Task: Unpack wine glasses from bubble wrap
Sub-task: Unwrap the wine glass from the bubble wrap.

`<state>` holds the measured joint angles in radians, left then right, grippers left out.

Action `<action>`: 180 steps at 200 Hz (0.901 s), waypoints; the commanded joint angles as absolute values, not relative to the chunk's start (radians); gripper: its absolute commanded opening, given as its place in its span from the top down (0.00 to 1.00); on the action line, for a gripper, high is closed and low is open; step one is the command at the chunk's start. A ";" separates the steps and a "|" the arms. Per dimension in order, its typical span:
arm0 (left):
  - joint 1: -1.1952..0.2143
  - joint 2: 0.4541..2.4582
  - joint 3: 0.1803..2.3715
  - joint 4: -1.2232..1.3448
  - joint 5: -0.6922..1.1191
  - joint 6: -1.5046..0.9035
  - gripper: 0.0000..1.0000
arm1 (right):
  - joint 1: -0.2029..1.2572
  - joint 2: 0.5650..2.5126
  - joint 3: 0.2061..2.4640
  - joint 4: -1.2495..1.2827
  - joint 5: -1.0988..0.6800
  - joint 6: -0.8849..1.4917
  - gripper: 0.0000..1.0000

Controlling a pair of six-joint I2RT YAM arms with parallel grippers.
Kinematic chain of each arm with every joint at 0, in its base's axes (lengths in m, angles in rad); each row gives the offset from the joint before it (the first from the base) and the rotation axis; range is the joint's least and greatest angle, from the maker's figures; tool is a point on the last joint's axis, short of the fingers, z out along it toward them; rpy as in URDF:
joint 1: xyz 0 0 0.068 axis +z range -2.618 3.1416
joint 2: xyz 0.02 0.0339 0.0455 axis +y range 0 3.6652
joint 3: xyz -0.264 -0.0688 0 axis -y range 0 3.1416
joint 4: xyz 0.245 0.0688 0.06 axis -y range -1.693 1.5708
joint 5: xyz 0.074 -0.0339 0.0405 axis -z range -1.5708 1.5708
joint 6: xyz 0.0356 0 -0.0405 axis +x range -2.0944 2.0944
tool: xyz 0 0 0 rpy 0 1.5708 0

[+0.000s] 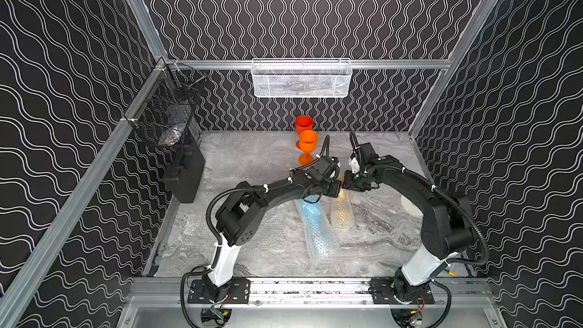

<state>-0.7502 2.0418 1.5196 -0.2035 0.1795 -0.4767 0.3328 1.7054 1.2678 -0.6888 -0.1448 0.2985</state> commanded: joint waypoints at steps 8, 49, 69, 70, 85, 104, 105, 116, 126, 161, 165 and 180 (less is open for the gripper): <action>-0.747 2.049 1.538 -0.176 0.208 -0.486 0.91 | 0.351 1.714 1.280 -0.704 -0.120 0.299 0.67; -0.747 2.042 1.538 -0.184 0.204 -0.485 0.90 | 0.362 1.744 1.302 -0.706 -0.121 0.293 0.67; -0.747 2.040 1.537 -0.186 0.206 -0.483 0.90 | 0.363 1.750 1.306 -0.713 -0.099 0.291 0.70; -0.747 2.040 1.537 -0.186 0.205 -0.483 0.90 | 0.363 1.750 1.306 -0.713 -0.098 0.291 0.71; -0.747 2.042 1.539 -0.190 0.204 -0.480 0.90 | 0.362 1.742 1.302 -0.711 -0.088 0.291 0.75; -0.747 2.042 1.537 -0.193 0.202 -0.480 0.90 | 0.362 1.736 1.299 -0.709 -0.080 0.290 0.83; -0.747 2.042 1.537 -0.193 0.202 -0.480 0.90 | 0.362 1.736 1.299 -0.710 -0.079 0.290 0.83; -0.747 2.043 1.542 -0.196 0.200 -0.479 0.90 | 0.362 1.733 1.299 -0.711 -0.074 0.290 0.87; -0.746 2.043 1.542 -0.198 0.198 -0.477 0.90 | 0.362 1.734 1.300 -0.711 -0.070 0.288 0.89; -0.746 2.039 1.539 -0.205 0.186 -0.472 0.89 | 0.361 1.724 1.295 -0.710 -0.052 0.287 0.94; -0.746 2.039 1.539 -0.206 0.184 -0.472 0.89 | 0.362 1.723 1.293 -0.709 -0.050 0.287 0.95; -0.746 2.036 1.535 -0.209 0.180 -0.471 0.89 | 0.361 1.720 1.293 -0.709 -0.047 0.287 0.95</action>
